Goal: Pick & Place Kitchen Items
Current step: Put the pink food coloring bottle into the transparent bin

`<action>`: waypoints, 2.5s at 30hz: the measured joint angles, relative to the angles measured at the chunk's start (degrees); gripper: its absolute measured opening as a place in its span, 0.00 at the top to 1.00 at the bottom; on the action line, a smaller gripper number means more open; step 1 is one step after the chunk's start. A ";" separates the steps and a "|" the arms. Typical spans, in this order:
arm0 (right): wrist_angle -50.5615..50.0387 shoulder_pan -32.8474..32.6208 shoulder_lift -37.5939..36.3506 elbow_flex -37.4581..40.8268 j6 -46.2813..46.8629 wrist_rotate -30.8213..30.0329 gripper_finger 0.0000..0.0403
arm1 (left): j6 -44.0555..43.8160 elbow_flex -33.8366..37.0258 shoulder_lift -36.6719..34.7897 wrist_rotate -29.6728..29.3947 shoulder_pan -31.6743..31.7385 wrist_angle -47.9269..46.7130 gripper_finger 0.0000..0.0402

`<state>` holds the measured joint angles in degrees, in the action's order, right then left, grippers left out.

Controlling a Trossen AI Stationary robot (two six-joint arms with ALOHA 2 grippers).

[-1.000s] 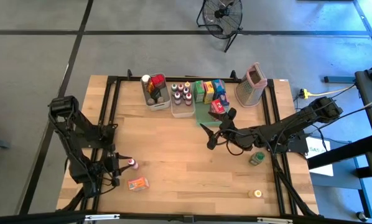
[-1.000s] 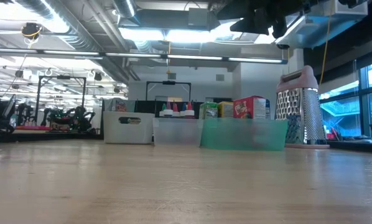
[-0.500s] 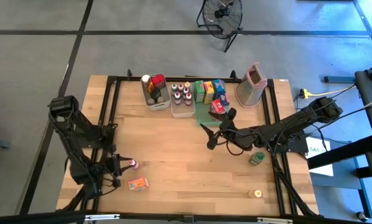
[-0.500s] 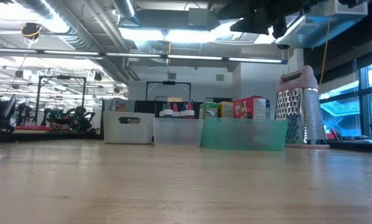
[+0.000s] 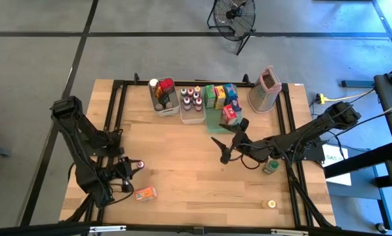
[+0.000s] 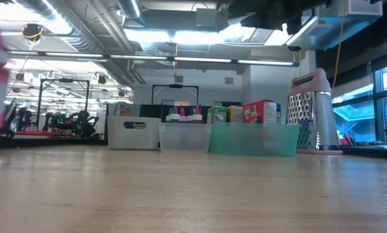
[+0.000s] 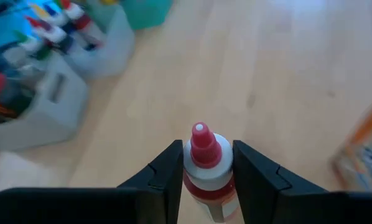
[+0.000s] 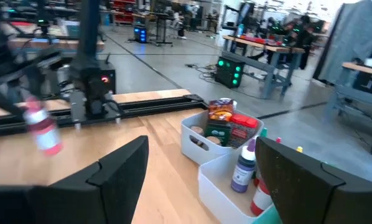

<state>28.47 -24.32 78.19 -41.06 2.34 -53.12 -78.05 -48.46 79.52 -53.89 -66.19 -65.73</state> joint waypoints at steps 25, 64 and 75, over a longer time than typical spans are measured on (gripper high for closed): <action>6.49 -14.52 -0.04 -0.02 -10.97 -0.22 0.26 | 91.71 -19.57 -14.99 25.41 52.20 30.21 0.73; -3.31 -22.13 0.00 -0.02 -5.76 -2.07 0.26 | 91.83 4.62 0.25 63.07 92.97 80.82 0.73; -5.00 -18.77 0.00 -0.02 -3.88 -2.61 0.26 | 85.10 10.38 -1.46 51.24 90.80 85.99 0.73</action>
<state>23.47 -43.10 78.19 -41.08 -1.55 -55.73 7.05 -38.09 78.06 -2.66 24.61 20.26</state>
